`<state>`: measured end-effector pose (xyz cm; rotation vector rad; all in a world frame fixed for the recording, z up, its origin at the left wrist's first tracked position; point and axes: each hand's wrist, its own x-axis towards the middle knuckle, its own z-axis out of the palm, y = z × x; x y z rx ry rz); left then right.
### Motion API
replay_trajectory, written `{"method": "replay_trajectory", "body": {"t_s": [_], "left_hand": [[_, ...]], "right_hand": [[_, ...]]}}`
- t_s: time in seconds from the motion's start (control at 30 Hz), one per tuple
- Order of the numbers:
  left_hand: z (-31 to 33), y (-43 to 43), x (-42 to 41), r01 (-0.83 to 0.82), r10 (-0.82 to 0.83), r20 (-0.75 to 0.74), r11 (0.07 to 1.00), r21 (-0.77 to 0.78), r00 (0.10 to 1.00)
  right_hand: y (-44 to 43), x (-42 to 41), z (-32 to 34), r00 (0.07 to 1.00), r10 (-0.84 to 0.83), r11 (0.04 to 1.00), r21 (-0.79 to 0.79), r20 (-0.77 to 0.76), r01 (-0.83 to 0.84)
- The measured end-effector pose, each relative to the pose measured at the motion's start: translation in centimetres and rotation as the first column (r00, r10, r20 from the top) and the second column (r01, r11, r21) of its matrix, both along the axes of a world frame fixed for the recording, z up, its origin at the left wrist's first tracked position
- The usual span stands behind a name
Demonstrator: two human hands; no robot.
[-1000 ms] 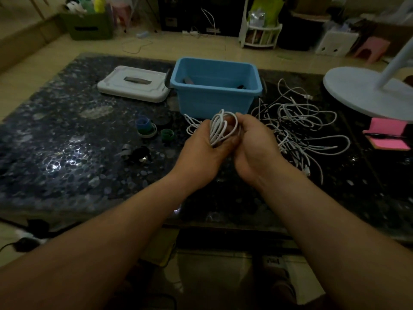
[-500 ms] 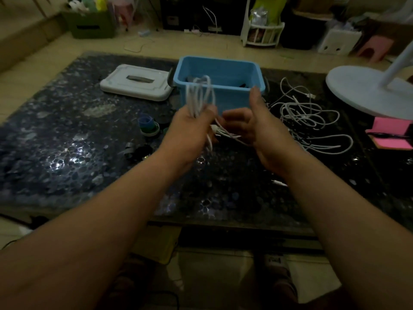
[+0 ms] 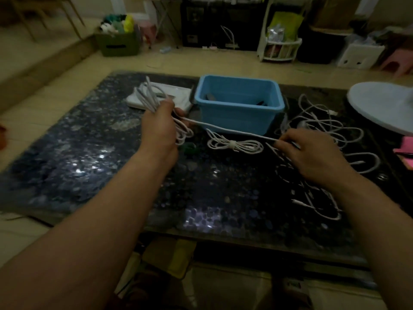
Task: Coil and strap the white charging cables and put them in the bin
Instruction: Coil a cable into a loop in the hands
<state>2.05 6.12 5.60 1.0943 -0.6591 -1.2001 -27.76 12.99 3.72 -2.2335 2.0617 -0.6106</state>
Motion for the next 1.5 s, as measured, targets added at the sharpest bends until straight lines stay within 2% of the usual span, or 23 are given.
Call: {"method": "replay_trajectory", "body": {"t_s": [0.1, 0.2, 0.3, 0.4, 0.53, 0.67, 0.73, 0.8, 0.87, 1.03, 1.27, 1.43, 1.5], "left_hand": [[-0.4, -0.4, 1.0, 0.013, -0.011, -0.057, 0.999, 0.04, 0.998], [-1.1, 0.0, 0.1, 0.111, -0.102, -0.129, 0.992, 0.06, 0.986], [-1.0, 0.5, -0.5, 0.179, -0.176, -0.157, 0.984, 0.006, 0.972], [-0.9, 1.4, -1.0, 0.242, -0.242, 0.014, 0.97, -0.004, 0.97], [-1.8, 2.6, -2.8, 0.387, -0.387, 0.173, 0.921, 0.035, 0.906], [-3.1, 3.5, -4.7, 0.474, -0.491, 0.208, 0.871, 0.127, 0.846], [-3.4, 3.7, -5.0, 0.498, -0.514, 0.256, 0.858, 0.128, 0.819], [-3.5, 3.9, -5.1, 0.495, -0.501, 0.406, 0.86, 0.128, 0.765], [-3.5, 4.1, -5.4, 0.512, -0.496, 0.483, 0.852, 0.109, 0.722], [-4.0, 4.0, -5.9, 0.55, -0.518, 0.474, 0.831, 0.082, 0.712], [-4.3, 4.2, -6.7, 0.534, -0.551, 0.416, 0.828, 0.169, 0.723], [-3.8, 4.9, -7.2, 0.621, -0.658, 0.237, 0.753, 0.217, 0.715], [-3.6, 5.2, -7.3, 0.67, -0.706, 0.185, 0.707, 0.226, 0.684]], "right_hand": [[0.6, 1.5, 0.8, 0.999, 0.045, 0.997, -0.065, 0.014, -0.044], [1.0, 2.9, 0.8, 0.99, 0.118, 0.992, 0.025, 0.079, -0.12], [1.1, 3.5, 0.3, 0.993, 0.104, 0.992, 0.067, 0.054, -0.108], [0.9, 3.1, -0.1, 0.994, 0.043, 0.998, 0.047, 0.102, -0.048], [0.3, 3.2, -0.4, 0.983, 0.013, 1.0, -0.002, 0.182, -0.013], [0.1, 3.7, -0.6, 0.979, 0.045, 0.999, -0.008, 0.197, -0.045], [0.1, 3.9, -0.6, 0.98, 0.049, 0.999, -0.01, 0.194, -0.048], [0.2, 3.9, -0.7, 0.98, 0.032, 0.999, -0.001, 0.195, -0.032], [0.3, 3.9, -0.8, 0.98, 0.021, 1.0, 0.008, 0.197, -0.023], [0.2, 4.1, -0.2, 0.969, 0.03, 0.998, 0.046, 0.247, -0.043], [1.1, 3.7, 0.2, 0.971, -0.061, 0.994, -0.078, 0.23, 0.081], [1.2, 3.9, 0.7, 0.973, -0.069, 0.977, -0.184, 0.218, 0.111], [1.2, 4.0, 0.9, 0.972, -0.089, 0.969, -0.208, 0.218, 0.136]]}}
